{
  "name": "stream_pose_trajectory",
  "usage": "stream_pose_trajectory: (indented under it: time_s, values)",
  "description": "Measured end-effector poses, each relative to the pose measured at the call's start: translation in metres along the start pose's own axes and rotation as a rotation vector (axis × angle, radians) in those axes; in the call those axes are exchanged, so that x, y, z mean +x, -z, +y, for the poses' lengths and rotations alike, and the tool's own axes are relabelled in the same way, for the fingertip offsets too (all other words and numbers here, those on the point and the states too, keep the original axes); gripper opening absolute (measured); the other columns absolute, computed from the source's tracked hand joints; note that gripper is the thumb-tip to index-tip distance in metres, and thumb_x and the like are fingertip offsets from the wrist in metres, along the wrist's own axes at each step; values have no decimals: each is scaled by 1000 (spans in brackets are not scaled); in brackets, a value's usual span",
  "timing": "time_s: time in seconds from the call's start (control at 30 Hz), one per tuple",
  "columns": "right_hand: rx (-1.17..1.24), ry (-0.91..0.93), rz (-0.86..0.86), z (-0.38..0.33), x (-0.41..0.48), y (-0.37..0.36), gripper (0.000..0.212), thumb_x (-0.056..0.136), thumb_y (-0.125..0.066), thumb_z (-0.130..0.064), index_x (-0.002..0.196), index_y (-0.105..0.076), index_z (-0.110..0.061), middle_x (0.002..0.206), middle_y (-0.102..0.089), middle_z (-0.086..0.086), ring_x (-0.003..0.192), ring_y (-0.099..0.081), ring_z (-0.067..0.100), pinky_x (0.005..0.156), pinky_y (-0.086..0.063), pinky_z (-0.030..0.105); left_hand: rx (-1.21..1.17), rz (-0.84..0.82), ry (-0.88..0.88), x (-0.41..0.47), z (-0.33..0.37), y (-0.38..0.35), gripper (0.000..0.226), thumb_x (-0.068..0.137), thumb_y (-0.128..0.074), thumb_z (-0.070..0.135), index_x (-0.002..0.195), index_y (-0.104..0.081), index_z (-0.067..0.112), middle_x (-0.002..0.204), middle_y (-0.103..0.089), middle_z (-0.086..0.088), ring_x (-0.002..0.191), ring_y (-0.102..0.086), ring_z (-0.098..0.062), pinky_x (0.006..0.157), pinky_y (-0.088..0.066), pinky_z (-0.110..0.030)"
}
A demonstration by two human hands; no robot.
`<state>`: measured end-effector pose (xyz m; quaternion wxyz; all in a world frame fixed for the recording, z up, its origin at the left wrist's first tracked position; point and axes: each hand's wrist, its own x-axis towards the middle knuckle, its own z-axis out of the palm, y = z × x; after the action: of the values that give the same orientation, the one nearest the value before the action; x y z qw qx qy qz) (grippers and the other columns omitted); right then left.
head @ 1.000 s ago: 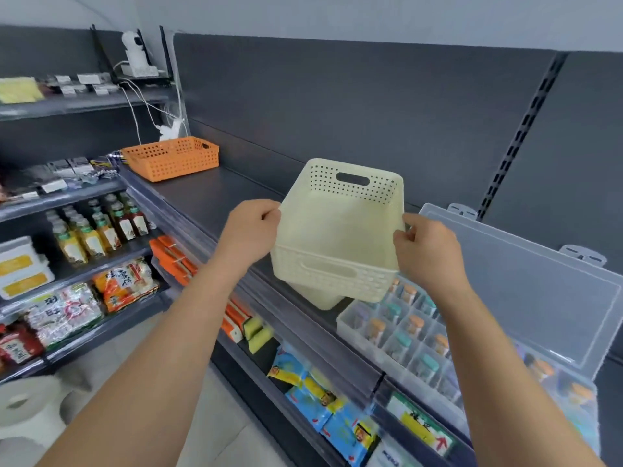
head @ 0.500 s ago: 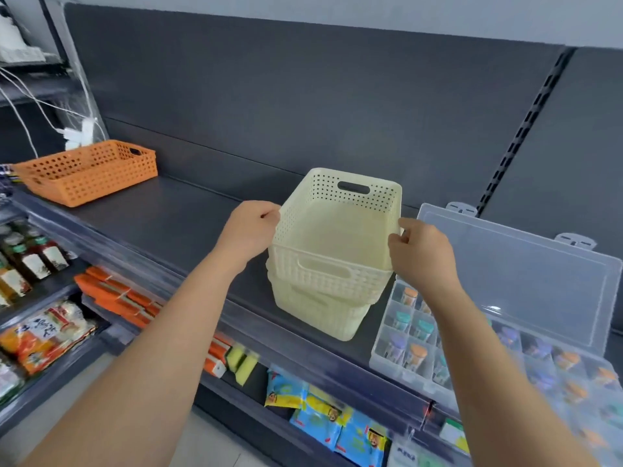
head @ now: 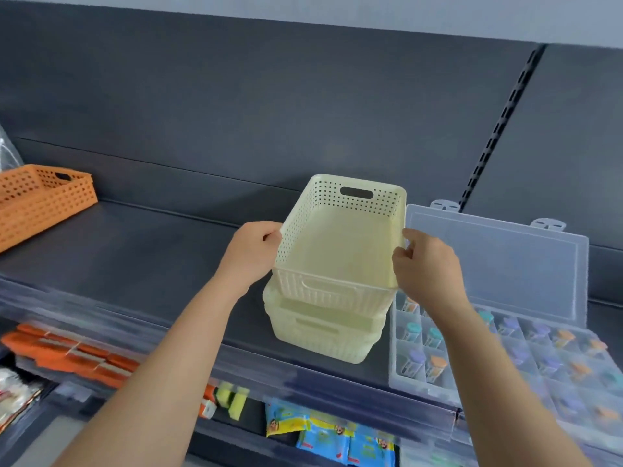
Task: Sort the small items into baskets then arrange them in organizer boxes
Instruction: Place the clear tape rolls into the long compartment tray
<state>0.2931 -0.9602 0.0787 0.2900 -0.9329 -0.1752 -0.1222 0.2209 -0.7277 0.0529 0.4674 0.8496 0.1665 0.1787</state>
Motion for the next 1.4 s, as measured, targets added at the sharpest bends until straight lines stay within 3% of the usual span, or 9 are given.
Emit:
stream_pose_trajectory:
  time_s: [0.17,0.33,0.47,0.57,0.7,0.83,1.07,1.3,1.4]
  values:
    - [-23,-112,14,-11,-12,-9,16,77,-41,1,83,-55,5,57,-41,16,57,-31,24,51,-37,34,-21,-69,-26,0,-10,10,24,84,-33,11,74,-54,19,71,-47,-6,64,-32,-18,61,-25,-33]
    - [-58,-177,29,-14,-23,-20,29,80,-44,-1,104,-57,7,68,-57,25,59,-45,32,66,-51,41,64,-81,-31,-1,-22,10,25,85,-34,5,74,-57,5,67,-40,-6,59,-25,-16,56,-21,-32]
    - [-58,-191,17,-9,-31,-37,22,82,-43,-4,96,-60,-4,52,-46,10,48,-40,27,56,-45,33,103,-98,-21,-1,-32,5,24,87,-36,7,86,-59,2,64,-41,-4,57,-29,-15,54,-25,-32]
    - [39,-249,29,-4,-36,-44,35,91,-47,-15,125,-57,-15,54,-44,-5,51,-43,14,59,-42,28,112,-125,29,-5,-32,4,24,92,-37,14,78,-56,17,69,-49,4,59,-39,-14,55,-30,-27]
    - [306,-363,-42,-5,-44,-44,45,98,-36,-46,140,-40,-29,122,-56,4,111,-55,21,97,-44,41,-101,-204,122,-6,-33,-2,39,99,-33,28,132,-52,35,128,-54,12,113,-51,-8,94,-42,-33]
    - [672,-450,-185,-20,-56,-42,51,101,-23,-45,149,-10,-37,155,-23,-3,140,-27,22,113,-27,45,-414,-260,253,-16,-26,-5,36,104,-33,30,134,-48,44,126,-59,17,117,-55,-10,102,-41,-34]
    - [752,-436,-149,-35,-62,-47,46,103,-26,-33,148,-19,-35,152,-30,-7,137,-32,17,110,-29,36,-403,-154,212,-33,-25,10,42,105,-30,23,119,-56,52,109,-63,28,104,-59,-1,81,-44,-25]
    - [703,-321,-205,-92,-57,-72,45,103,-27,-33,147,-21,-39,146,-39,-11,117,-45,11,100,-36,30,-394,-45,150,-39,-46,75,51,104,-28,17,110,-53,62,102,-58,42,93,-53,21,85,-41,-16]
    - [677,-282,-235,-131,-54,-90,46,102,-27,-35,146,-20,-43,145,-40,-13,110,-43,8,93,-34,28,-393,31,172,-35,-68,113,44,104,-29,20,134,-47,47,127,-54,28,110,-51,8,89,-38,-16]
